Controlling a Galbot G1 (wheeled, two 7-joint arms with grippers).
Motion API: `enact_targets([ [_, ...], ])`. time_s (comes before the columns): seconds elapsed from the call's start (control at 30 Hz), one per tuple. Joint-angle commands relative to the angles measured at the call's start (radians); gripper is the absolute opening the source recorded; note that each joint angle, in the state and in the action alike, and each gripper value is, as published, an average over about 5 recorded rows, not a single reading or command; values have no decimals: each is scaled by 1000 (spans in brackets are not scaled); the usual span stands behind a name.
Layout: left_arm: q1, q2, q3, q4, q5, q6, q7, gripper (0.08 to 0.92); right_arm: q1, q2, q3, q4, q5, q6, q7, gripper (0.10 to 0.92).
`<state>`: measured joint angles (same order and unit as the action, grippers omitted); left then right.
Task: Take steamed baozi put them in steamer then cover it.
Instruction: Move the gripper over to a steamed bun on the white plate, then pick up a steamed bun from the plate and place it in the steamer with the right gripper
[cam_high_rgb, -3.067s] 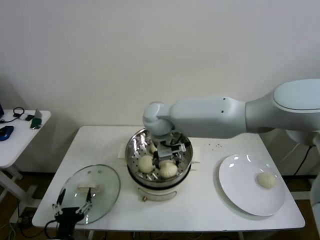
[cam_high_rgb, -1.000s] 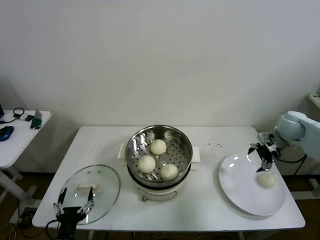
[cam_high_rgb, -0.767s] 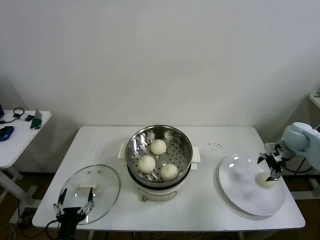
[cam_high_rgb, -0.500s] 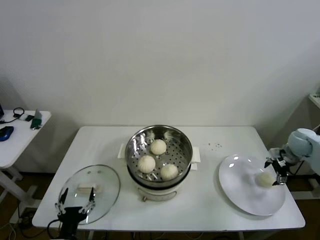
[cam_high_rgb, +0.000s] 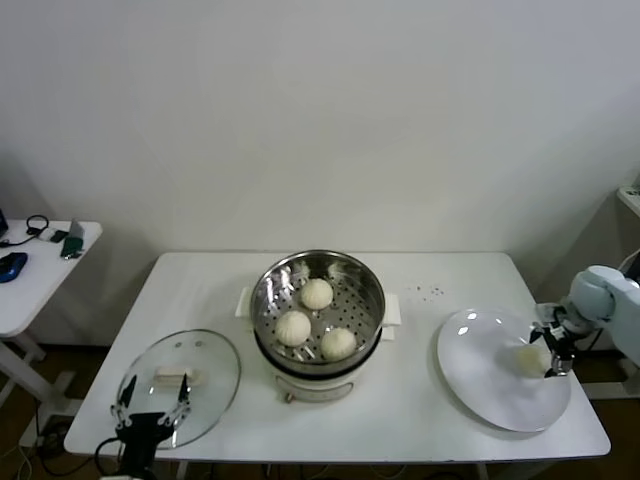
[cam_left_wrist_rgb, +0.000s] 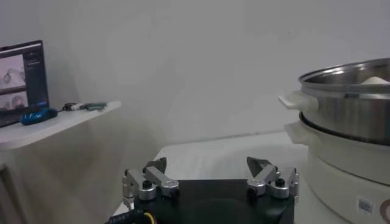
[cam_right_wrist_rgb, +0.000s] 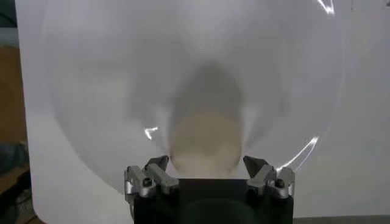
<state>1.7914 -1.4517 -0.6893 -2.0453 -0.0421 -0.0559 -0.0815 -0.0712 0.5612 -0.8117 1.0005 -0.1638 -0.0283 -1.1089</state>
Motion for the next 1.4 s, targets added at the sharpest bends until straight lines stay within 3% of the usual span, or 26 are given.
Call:
enact_targets([
  [0.03,-3,2,1,0,3,2,0,823,-18,28,17,-25,-4,2,-4,823],
  [0.57,1,2,1,-4,3,0,0,823,62,18,-67,-26,107,-19,-13,718],
  [0.83,4,1,12,-8,4,-4,2,823,421,41,-401,31,462,-124,27,711],
  [1.1,1,3,32,-22,8,-4,3,823,823,208,-749,101,857,-217,111,712],
  [1.4,6,9,63,-33,12,-8,5,823,996,400,-904,202,1123,-275,182,712],
])
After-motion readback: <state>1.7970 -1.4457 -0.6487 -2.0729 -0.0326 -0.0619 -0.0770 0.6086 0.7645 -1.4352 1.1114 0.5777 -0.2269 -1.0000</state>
